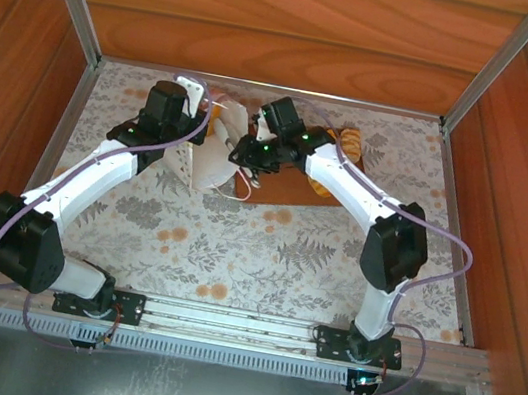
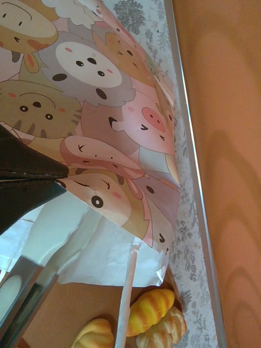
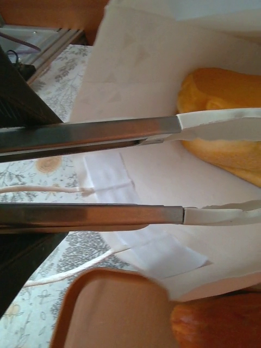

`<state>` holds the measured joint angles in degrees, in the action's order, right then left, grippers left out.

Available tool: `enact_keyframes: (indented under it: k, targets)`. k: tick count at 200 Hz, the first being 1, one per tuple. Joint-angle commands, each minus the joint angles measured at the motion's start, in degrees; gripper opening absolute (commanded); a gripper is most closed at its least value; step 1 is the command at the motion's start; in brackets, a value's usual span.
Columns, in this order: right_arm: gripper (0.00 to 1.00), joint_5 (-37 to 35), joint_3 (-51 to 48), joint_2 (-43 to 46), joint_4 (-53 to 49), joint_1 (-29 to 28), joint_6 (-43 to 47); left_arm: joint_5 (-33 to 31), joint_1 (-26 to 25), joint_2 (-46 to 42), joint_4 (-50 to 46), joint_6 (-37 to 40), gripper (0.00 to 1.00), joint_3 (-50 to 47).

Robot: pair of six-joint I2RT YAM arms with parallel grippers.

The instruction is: Take the fake bread out of the paper bag

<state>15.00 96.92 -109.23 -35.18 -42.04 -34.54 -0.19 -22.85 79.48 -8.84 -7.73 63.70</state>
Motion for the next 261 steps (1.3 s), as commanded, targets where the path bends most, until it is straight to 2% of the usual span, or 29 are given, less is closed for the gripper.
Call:
enact_keyframes:
  k: [1,80,261]
  targets:
    - [0.44,-1.4,3.6,-1.6,-0.5,-0.5,0.6,0.9,-0.2,-0.3,-0.8,0.3,0.0,2.1]
    - [0.47,-4.4,12.6,-8.6,-3.3,-0.2,1.8,1.6,-0.1,-0.7,-0.9,0.5,0.0,1.3]
    - [0.47,-1.7,23.3,-19.1,-6.8,2.0,3.4,2.1,-0.2,-1.1,-1.3,0.9,0.0,1.0]
